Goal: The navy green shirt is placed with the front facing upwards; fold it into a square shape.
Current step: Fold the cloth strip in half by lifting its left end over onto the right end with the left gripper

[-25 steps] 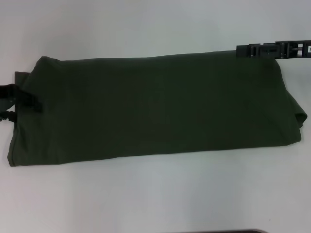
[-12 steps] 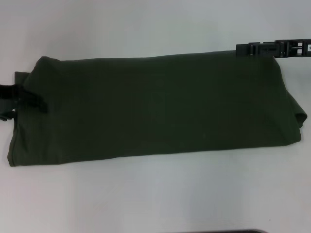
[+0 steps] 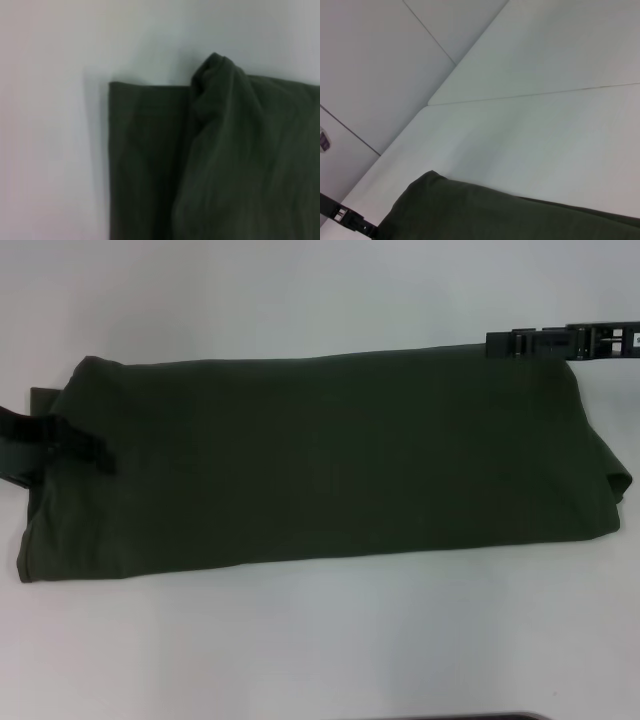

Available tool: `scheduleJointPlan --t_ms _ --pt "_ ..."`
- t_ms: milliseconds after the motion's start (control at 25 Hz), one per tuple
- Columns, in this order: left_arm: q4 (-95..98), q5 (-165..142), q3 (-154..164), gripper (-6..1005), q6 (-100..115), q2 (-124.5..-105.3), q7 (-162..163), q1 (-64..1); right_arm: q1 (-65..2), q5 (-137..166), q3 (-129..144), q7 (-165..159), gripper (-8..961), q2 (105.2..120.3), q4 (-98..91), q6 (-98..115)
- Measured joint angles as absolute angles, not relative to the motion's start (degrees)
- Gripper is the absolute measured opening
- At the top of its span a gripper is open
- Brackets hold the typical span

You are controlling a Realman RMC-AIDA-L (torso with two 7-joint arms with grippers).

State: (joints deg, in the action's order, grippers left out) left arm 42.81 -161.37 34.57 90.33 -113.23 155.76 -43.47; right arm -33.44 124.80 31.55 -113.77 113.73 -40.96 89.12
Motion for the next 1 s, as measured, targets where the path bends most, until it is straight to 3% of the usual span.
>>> scheduleJointPlan --t_ms 200,400,800,1000 --pt "42.9 -161.6 35.0 720 90.7 -113.49 155.1 -43.8 -33.4 124.7 31.6 -113.7 803 113.73 -41.0 89.1" --pt "43.5 -161.7 35.4 540 90.8 -113.43 154.3 -43.7 -33.2 124.6 31.5 -113.7 803 113.73 -41.0 89.1" --pt "44.8 -161.5 35.5 324 92.6 -113.17 153.4 -43.6 -33.5 124.5 31.4 -114.0 803 113.73 -41.0 89.0" --pt "47.5 -160.2 35.0 173 95.0 -114.09 152.0 -43.2 -33.7 124.5 31.2 -114.1 804 113.73 -41.0 89.0"
